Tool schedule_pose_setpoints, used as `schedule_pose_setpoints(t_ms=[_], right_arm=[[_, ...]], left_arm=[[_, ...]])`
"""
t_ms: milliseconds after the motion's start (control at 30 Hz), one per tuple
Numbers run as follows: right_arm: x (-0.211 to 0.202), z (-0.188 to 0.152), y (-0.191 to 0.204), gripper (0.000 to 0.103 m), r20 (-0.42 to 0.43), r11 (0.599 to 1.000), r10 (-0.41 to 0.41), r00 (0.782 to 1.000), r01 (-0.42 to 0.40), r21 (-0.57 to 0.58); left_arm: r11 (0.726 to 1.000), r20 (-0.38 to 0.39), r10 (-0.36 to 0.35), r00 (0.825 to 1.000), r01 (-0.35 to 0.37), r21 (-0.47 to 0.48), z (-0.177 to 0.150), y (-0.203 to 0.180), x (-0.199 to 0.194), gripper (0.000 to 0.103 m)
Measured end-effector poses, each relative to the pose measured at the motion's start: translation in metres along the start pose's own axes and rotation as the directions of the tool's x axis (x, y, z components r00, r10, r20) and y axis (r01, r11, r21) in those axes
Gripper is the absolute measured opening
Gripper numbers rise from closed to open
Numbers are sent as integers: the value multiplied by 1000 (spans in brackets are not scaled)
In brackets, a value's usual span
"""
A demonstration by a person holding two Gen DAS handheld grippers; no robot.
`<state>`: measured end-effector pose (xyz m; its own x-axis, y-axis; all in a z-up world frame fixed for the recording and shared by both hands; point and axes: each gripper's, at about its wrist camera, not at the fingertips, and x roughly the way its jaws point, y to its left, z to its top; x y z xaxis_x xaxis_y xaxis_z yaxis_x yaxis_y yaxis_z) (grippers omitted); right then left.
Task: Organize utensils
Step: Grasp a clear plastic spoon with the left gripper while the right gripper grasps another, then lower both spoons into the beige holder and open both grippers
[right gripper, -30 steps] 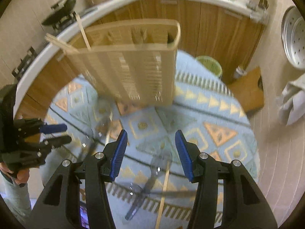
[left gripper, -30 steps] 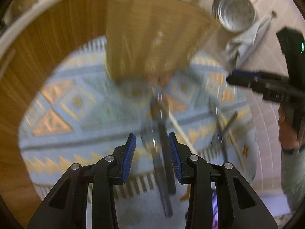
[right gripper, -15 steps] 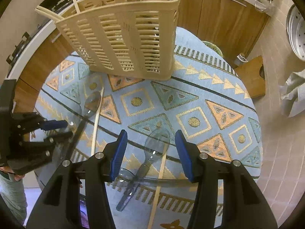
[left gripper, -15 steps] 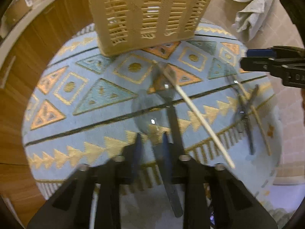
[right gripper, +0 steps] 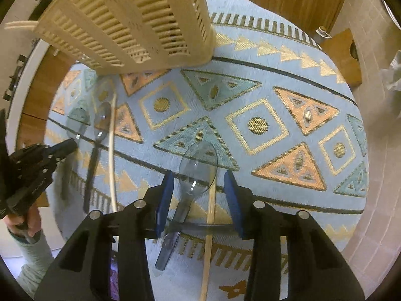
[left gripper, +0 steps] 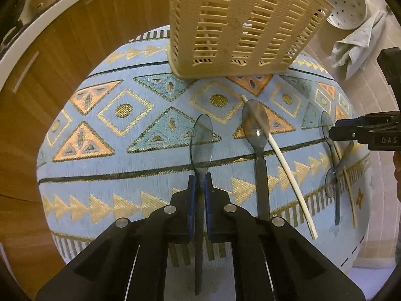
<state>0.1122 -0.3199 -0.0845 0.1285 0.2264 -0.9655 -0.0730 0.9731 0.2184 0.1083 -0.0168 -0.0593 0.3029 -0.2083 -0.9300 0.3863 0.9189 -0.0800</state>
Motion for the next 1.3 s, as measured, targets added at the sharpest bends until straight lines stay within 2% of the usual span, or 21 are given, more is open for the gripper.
schedule_pose_setpoints(t_ms=[67,400,500,600,667,700,767,867,1000,1100,1167,1233,1300], right_arm=[[3,0,4,36,-12,1000,-6,1000,6,-6],[17,3,31,35,-32,999,-3,999,2,-52],[20,-2,43,35,-31,994,-68,997,65,-91],[24,-2,59,35,-26,984,-143,989,139,-111],[26,-3,71,32,-10,973,-191,982,188,-137],[28,-4,78,27,-6,968,-203,979,199,-153],[29,-8,89,26,20,954,-239,971,239,-181],[29,-10,91,25,41,961,-214,976,217,-168],[14,-20,83,25,108,977,-126,986,142,-162],[-8,-23,86,25,197,981,-48,979,83,-176],[-27,-28,90,25,279,979,12,960,45,-199],[-44,-36,93,25,366,975,80,927,4,-223],[-60,-41,89,25,425,971,146,894,-47,-235]], left_arm=[[1000,0,9,1000,-9,12,2,-14,1,7],[1000,10,4,1000,-5,21,0,-10,0,7],[999,3,8,1000,-8,35,-1,-13,-1,8],[998,-8,12,1000,-12,61,0,-19,0,14],[995,-17,46,999,-44,93,2,-26,2,14],[991,-18,68,998,-66,113,1,-29,2,11],[987,-8,103,995,-101,128,0,-33,3,9],[992,17,85,996,-87,93,-1,-31,1,9],[1000,129,19,992,-22,17,-4,-18,-18,8],[1000,239,-11,971,12,-1,-5,-13,-46,8],[1000,318,-22,948,25,-4,-5,-15,-67,8],[999,407,-38,912,42,-2,-6,-19,-89,9],[997,499,-62,864,74,-5,-4,-24,-112,9]])
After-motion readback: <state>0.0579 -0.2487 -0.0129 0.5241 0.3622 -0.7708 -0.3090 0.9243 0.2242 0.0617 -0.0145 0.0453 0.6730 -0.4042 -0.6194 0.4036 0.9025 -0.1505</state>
